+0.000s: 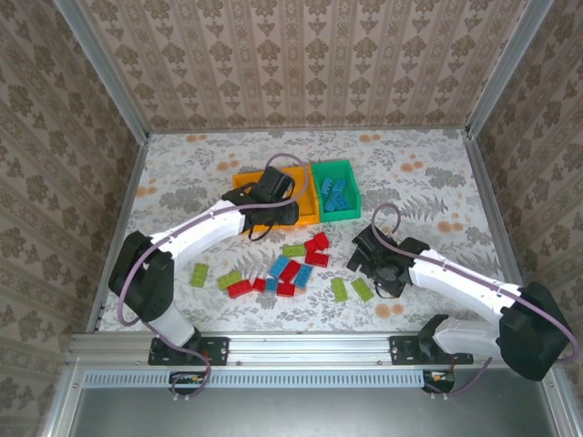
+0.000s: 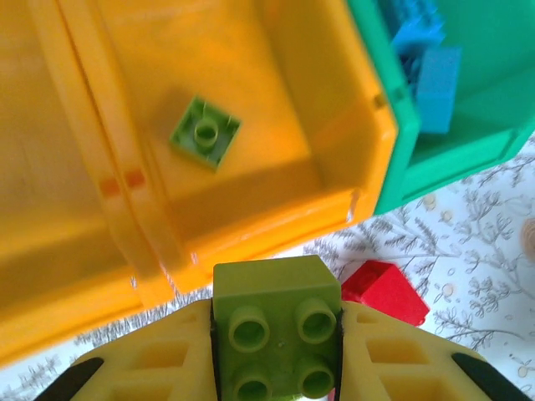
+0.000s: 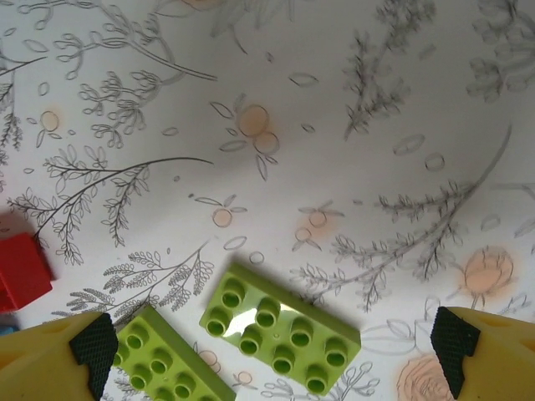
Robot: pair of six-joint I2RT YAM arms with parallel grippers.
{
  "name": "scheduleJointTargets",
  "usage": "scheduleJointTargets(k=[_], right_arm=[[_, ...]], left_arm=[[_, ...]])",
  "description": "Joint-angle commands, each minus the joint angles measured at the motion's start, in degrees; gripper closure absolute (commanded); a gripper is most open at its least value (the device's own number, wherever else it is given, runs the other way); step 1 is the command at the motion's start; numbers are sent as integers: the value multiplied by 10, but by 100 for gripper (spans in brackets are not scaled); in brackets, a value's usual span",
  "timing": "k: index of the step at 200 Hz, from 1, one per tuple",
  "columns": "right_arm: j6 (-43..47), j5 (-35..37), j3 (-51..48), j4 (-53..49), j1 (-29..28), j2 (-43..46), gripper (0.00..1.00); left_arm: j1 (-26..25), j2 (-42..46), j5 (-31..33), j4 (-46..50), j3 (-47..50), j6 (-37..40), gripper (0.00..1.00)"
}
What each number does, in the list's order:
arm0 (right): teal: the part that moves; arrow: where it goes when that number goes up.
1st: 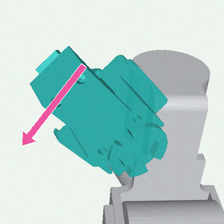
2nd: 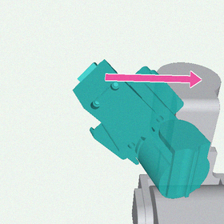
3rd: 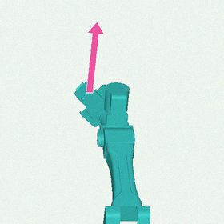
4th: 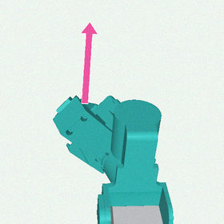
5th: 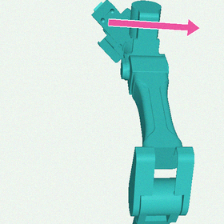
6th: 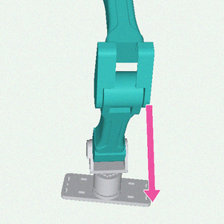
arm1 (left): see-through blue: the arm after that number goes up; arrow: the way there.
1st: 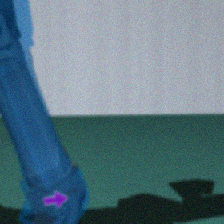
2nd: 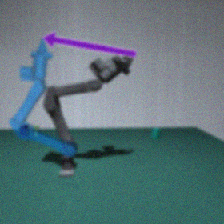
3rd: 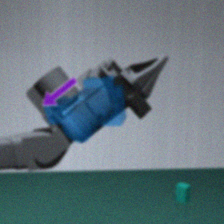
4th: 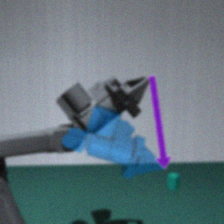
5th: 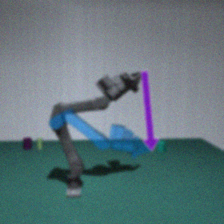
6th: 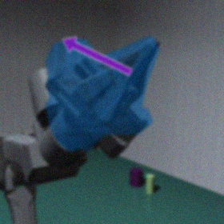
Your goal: Sort the legos into containers by color
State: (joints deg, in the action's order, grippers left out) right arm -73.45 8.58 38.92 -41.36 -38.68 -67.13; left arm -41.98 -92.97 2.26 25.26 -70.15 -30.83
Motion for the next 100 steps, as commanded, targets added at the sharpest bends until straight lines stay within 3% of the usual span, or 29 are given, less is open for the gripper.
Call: scheduleJointTargets(k=[1,72,100], right_arm=[[-101,-9,-24,11,-11,9,0],[-200,-9,-39,67,-53,-41,1],[-206,-4,-31,58,-59,-56,2]], left_arm=[[20,-27,4,3,-37,60,74],[73,-151,-55,-14,-152,94,70],[72,-170,-70,-19,-171,96,60]])
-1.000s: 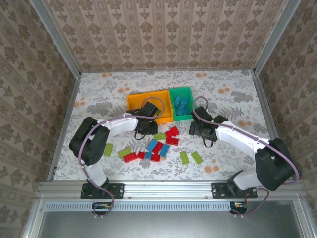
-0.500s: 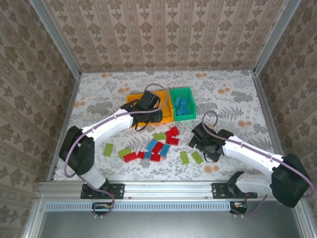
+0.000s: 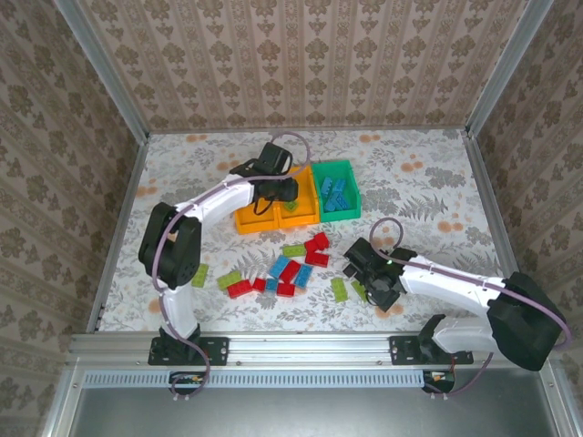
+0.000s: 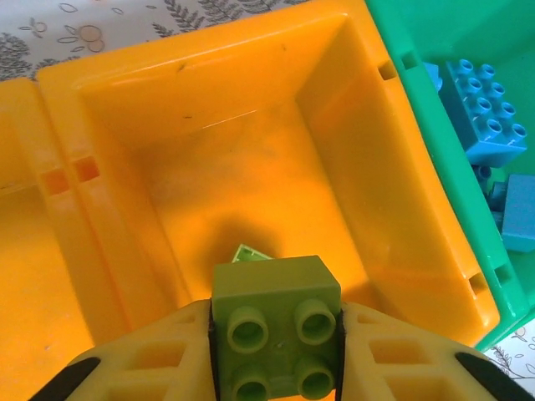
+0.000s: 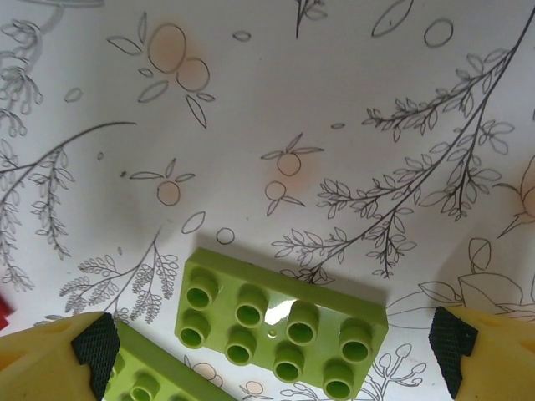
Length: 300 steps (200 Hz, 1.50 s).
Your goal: Sort the legos into containers by color
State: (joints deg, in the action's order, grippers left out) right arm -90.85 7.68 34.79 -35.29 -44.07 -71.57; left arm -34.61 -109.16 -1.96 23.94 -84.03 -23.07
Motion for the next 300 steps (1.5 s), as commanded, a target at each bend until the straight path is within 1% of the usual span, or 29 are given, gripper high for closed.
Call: scheduleJointTargets(k=[1,21,48,73,107,143,146,163,199,254,271,300], right_arm=[[-32,5,10,-3,-5,-12,2],[-36,2,8,2,-6,-20,3],[-41,-13,4,9,-8,-34,5],[-46,-25,3,21,-8,-46,7],[-50,-48,11,18,-8,-64,8],[-63,-72,16,31,-7,-77,13],[-62,-74,17,32,-7,-92,14],[-55,-87,26,39,-7,-118,16],[-44,-97,42,42,-3,-159,23],[-9,-68,61,39,15,-152,40],[18,-53,84,31,18,-148,41],[72,-37,136,11,31,-146,40]], left_arm=[[-2,-8,-28,-6,-32,18,60],[-8,1,-29,-11,-22,20,50],[-12,27,-15,-20,4,21,33],[-13,51,-12,-25,24,24,27],[-14,78,1,-26,47,28,26],[-14,102,4,-38,81,23,25],[-15,104,4,-39,83,23,25],[-15,112,5,-43,94,25,25],[-15,129,21,-36,118,34,24],[-11,165,40,-41,168,33,23],[-8,172,43,-41,176,33,23],[-4,183,54,-31,185,39,23]])
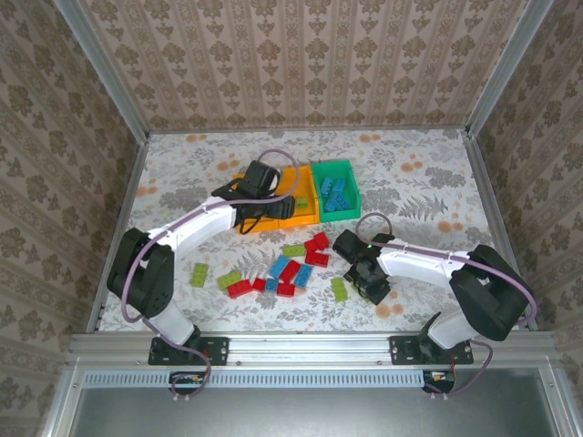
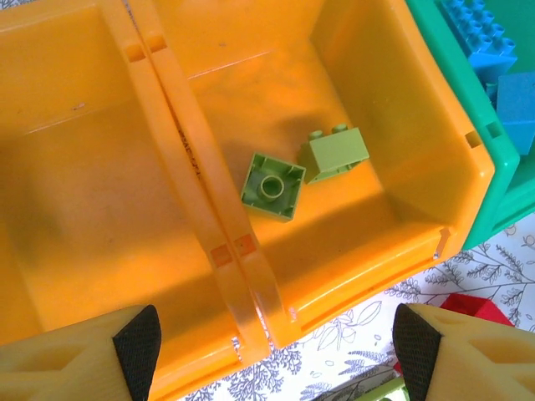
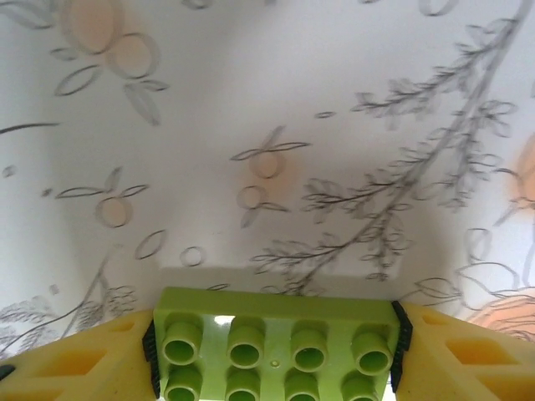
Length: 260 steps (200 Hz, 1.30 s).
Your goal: Sort the legos into containers by color
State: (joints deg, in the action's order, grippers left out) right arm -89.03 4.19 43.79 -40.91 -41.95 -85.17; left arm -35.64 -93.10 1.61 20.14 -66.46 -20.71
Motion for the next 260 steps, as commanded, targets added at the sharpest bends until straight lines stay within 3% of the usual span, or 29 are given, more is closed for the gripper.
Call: scheduleJointTargets(k=[1,30,68,118,169,193,222,260], right_arm=[[56,-1,48,66,11,-9,40],[122,15,116,59,34,-14,40],[200,-19,223,98,67,-69,40],[255,-61,398,143,88,-201,40],[269,-75,532,123,102,-318,37],[266,-72,551,136,105,-339,33],[271,-72,564,145,105,-354,20],[331,-79,563,180,91,-341,8]], left_arm=[[7,22,19,7,10,16,23],[11,39,31,12,26,17,22],[14,65,36,11,54,8,22],[14,93,40,10,93,5,22],[15,124,59,24,133,-8,22],[15,144,64,32,152,-20,21],[15,171,58,44,180,-43,21],[12,196,43,33,214,-57,21]])
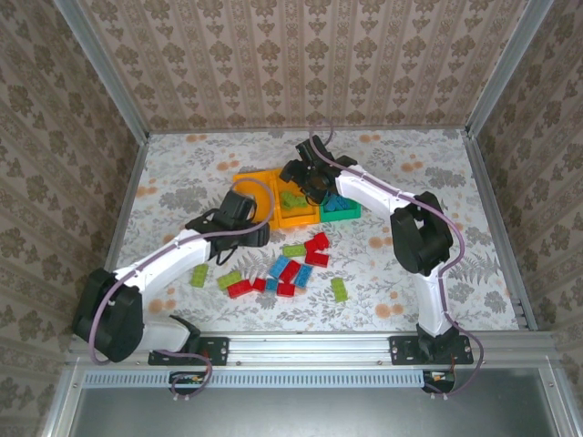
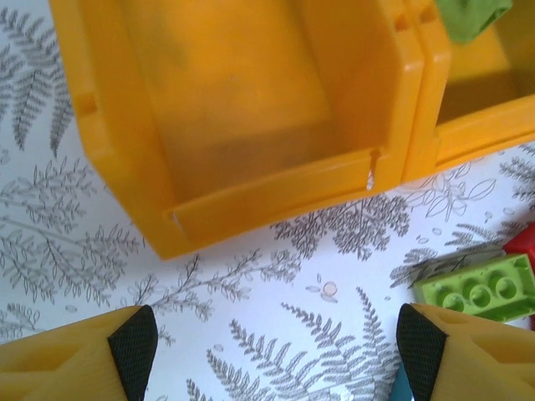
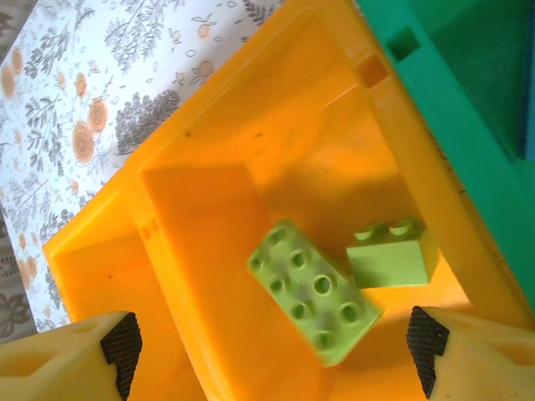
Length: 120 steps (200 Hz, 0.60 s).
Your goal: Sort the legos into containers by color
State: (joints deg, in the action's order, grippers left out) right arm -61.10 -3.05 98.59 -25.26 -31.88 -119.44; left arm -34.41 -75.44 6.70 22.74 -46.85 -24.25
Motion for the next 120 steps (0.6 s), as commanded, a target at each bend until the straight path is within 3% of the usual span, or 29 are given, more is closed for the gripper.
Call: scheduleJointTargets(k=[1,51,120], right_arm=[[53,-7,16,24,-10,2,8],[124,-21,-22,36,-23,47,5],[202,36,-169,58,-30,150,5]], left_arm=[[0,20,-8,7,19,-21,21],[-2,44,-28,54,41,-42,20],[-45,88,-17,207,57,-227,18]])
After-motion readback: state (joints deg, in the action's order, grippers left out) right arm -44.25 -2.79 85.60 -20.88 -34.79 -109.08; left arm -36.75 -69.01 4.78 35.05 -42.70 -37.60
